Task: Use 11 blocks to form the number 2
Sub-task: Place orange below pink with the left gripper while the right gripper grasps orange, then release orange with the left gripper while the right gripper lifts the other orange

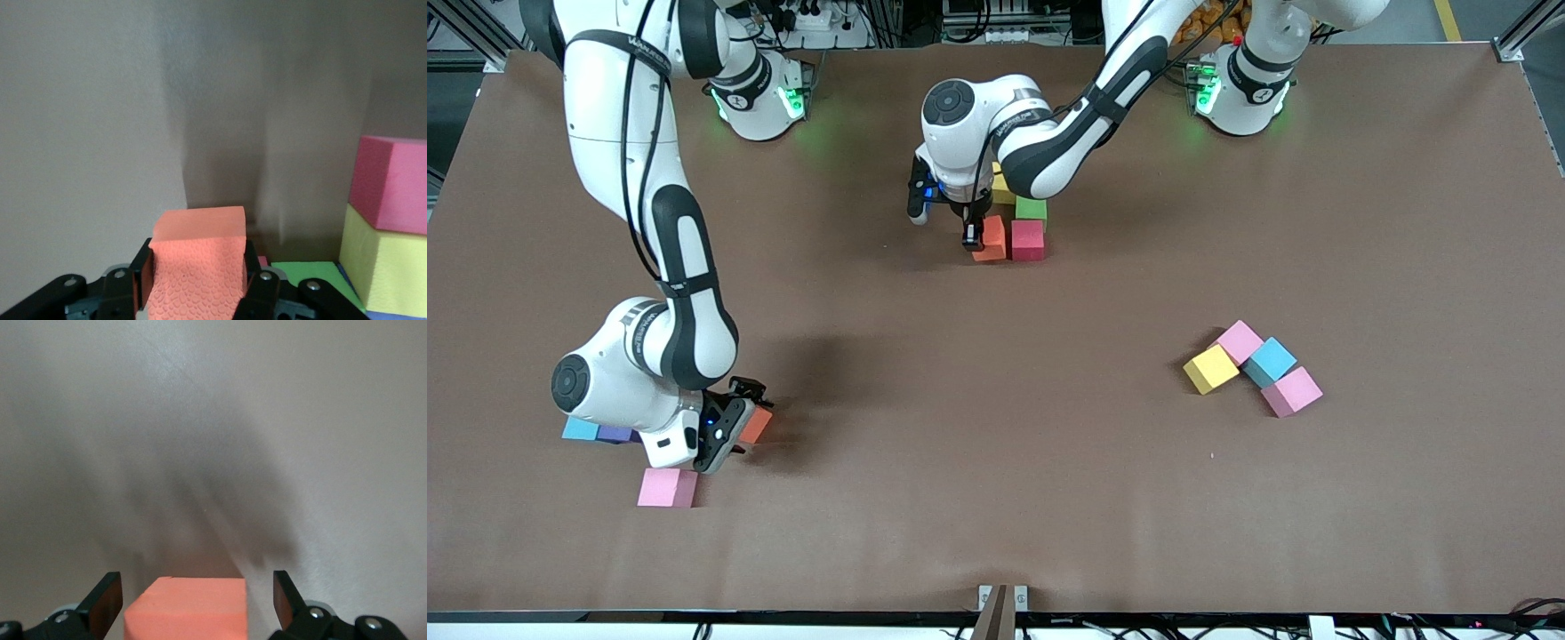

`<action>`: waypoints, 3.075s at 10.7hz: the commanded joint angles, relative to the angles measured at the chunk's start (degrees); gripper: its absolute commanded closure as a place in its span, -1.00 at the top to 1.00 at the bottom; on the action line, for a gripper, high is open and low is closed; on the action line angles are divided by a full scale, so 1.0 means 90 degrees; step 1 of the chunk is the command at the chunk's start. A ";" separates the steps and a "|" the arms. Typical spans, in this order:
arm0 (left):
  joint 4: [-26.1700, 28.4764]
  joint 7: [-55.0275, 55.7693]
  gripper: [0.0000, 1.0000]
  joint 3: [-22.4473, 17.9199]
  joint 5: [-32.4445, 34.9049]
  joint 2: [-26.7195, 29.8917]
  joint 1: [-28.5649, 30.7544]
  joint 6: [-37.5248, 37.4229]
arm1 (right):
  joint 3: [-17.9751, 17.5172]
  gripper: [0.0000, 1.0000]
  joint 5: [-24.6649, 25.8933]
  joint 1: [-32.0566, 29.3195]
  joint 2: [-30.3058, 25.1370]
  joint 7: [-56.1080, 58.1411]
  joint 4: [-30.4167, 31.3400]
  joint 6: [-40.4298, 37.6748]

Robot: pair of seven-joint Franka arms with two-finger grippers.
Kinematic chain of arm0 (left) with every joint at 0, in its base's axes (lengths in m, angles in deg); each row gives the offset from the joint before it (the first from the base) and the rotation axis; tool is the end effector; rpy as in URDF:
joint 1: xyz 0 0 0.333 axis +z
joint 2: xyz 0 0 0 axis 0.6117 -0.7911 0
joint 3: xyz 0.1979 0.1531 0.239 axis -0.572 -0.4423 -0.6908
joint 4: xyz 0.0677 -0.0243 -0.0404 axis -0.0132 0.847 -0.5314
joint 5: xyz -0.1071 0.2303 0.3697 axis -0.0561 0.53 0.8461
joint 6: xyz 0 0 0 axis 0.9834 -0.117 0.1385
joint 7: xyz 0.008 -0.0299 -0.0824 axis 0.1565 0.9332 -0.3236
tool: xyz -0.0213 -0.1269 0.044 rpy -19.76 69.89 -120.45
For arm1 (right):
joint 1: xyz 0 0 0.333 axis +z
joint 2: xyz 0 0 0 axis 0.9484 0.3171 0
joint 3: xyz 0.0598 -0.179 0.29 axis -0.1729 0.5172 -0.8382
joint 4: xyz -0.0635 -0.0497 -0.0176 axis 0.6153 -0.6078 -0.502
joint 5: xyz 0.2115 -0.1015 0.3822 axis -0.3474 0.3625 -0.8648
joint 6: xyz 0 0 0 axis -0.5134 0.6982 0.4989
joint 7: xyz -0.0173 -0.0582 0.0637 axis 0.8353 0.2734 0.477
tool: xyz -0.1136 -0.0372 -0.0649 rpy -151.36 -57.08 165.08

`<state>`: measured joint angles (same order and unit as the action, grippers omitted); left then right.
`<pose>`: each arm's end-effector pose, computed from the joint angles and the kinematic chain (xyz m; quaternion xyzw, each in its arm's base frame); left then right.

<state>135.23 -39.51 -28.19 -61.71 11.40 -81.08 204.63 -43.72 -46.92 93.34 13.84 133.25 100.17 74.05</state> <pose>0.3681 -0.6293 0.2124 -0.6782 0.7341 0.0135 0.0313 0.7714 0.0576 0.1586 -0.8509 -0.5115 -0.0709 0.0968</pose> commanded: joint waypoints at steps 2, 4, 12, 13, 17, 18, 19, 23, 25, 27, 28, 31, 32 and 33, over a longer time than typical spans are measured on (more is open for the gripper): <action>0.0059 0.0063 -0.35 -0.0034 0.0292 -0.0105 -0.0122 0.0257 | -0.0086 1.00 0.0312 -0.0295 0.0152 0.0231 -0.0365 -0.0108; 0.0078 0.0063 -0.37 -0.0024 0.0301 -0.0116 -0.0200 0.0384 | -0.0086 1.00 0.0420 -0.0374 0.0152 0.0240 -0.0365 -0.0118; 0.0781 0.0063 -0.42 -0.0014 0.0555 0.0030 -0.0211 0.1088 | -0.0076 -0.61 0.0401 -0.0530 0.0142 0.0240 -0.0277 -0.0224; 0.0907 0.0054 -0.42 -0.0014 0.0555 0.0166 -0.0191 0.1088 | -0.0076 -0.69 0.0381 -0.0511 0.0142 0.0211 -0.0287 -0.0428; 0.1064 0.0044 -0.42 -0.0014 0.0565 0.0255 -0.0172 0.1088 | -0.0076 -0.88 0.0323 -0.0365 0.0064 0.0085 -0.0355 -0.0781; 0.1103 0.0025 -0.42 -0.0014 0.0565 0.0304 -0.0133 0.1098 | -0.0086 -0.88 0.0323 -0.0345 0.0064 0.0036 -0.0355 -0.0782; 0.1133 0.0015 -0.42 -0.0014 0.0642 0.0324 -0.0113 0.1098 | -0.0086 -0.88 0.0323 -0.0268 0.0055 0.0016 -0.0355 -0.0782; 0.1201 0.0015 -0.42 -0.0014 0.0741 0.0295 -0.0054 0.1195 | -0.0037 -0.87 0.0401 0.0094 -0.0053 -0.0433 -0.0355 -0.0928; 0.1211 0.0015 -0.39 -0.0014 0.0741 0.0285 -0.0054 0.1235 | -0.0047 -0.86 0.0401 0.0095 -0.0053 -0.0433 -0.0345 -0.0928; 0.1211 0.0015 -0.39 -0.0014 0.0741 0.0246 -0.0054 0.1273 | -0.0047 -0.86 0.0401 0.0114 -0.0053 -0.0433 -0.0345 -0.1006; 0.1211 0.0015 -0.39 -0.0014 0.0741 0.0236 -0.0054 0.1283 | -0.0047 -0.86 0.0401 0.0172 -0.0053 -0.0433 -0.0355 -0.1016; 0.1240 0.0034 -0.32 -0.0014 0.0741 0.0236 -0.0054 0.1283 | -0.0047 -0.86 0.0401 0.0163 -0.0053 -0.0404 -0.0355 -0.1016; 0.1260 0.0044 -0.27 -0.0014 0.0741 0.0236 -0.0054 0.1283 | -0.0047 -0.86 0.0401 0.0163 -0.0053 -0.0404 -0.0355 -0.1016; 0.1260 0.0034 -0.26 -0.0014 0.0741 0.0246 -0.0054 0.1283 | -0.0047 -0.86 0.0401 0.0153 -0.0053 -0.0394 -0.0355 -0.1016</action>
<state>144.50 -39.54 -28.24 -56.40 12.49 -81.75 214.92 -44.09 -43.84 94.93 14.06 130.04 97.01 65.74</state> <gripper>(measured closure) 0.463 0.423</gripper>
